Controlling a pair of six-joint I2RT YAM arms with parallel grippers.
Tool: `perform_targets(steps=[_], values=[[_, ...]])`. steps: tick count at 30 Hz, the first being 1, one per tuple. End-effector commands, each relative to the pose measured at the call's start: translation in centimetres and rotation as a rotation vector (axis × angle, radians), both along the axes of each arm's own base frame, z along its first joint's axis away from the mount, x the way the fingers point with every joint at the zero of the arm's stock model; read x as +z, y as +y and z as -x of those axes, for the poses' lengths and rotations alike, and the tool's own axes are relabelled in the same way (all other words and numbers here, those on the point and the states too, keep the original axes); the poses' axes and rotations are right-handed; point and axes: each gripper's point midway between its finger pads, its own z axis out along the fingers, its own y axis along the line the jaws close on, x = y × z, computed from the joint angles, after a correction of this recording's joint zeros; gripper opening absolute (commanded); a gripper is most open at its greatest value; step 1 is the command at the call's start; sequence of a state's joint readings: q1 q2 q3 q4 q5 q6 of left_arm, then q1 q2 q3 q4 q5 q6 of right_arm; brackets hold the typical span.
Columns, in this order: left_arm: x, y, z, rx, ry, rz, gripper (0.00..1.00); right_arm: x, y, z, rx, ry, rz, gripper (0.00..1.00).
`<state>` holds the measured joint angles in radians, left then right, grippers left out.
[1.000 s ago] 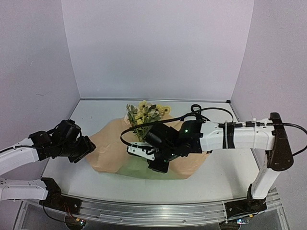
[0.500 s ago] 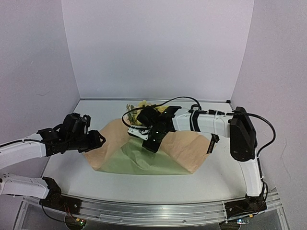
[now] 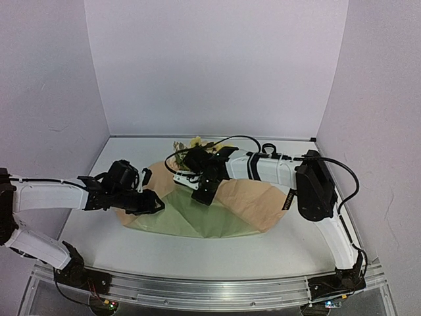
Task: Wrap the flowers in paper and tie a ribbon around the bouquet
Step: Fold the bottom corner of the flattened wrapping paper at the center of the board, then press the fold line of the 1/4-folded wrapping paper.
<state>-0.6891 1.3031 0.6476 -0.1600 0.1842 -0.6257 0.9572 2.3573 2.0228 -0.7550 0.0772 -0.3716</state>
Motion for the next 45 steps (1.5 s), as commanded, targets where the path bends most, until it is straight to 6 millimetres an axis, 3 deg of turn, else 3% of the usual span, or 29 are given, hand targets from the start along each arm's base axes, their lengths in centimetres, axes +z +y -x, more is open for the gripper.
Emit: perform_targets(steps=[1, 6, 11, 16, 22, 27, 31, 33, 41, 45], values=[[0.9, -2.1, -0.8, -0.064, -0.035, 0.049, 0.38, 0.8, -0.7, -1.5, -0.055, -0.052, 0.014, 0.06], [-1.8, -1.8, -0.8, -0.028, 0.041, -0.002, 0.33, 1.5, -1.0, -1.8, -0.104, -0.050, -0.014, 0.21], [-4.0, 0.0, -1.1, 0.086, 0.097, -0.078, 0.31, 4.0, -1.2, -1.2, -0.153, -0.022, -0.077, 0.41], [-5.1, 0.7, -1.0, 0.129, 0.127, -0.105, 0.31, 7.0, -2.3, 0.7, -0.216, 0.040, -0.134, 0.64], [-5.5, 1.2, -0.8, 0.150, 0.138, -0.119, 0.31, 10.6, -6.3, 3.1, -0.393, 0.069, -0.187, 0.91], [-5.4, 1.5, -0.6, 0.153, 0.129, -0.119, 0.31, 11.1, -9.6, 6.7, -0.600, 0.194, -0.271, 0.96], [-5.3, 1.6, -0.5, 0.154, 0.128, -0.119, 0.31, 10.0, -10.9, 9.2, -0.801, 0.330, -0.326, 0.98], [-4.7, 1.3, -0.6, 0.145, 0.115, -0.095, 0.32, 9.1, -10.7, 10.2, -0.864, 0.405, -0.348, 0.95], [-1.8, -0.5, 0.0, 0.055, 0.079, -0.008, 0.34, 4.1, -6.9, 10.9, -1.048, 0.628, -0.463, 0.45], [-2.6, -0.9, 1.4, 0.008, 0.116, -0.009, 0.32, 2.1, -7.1, 11.0, -1.118, 0.651, -0.470, 0.35]])
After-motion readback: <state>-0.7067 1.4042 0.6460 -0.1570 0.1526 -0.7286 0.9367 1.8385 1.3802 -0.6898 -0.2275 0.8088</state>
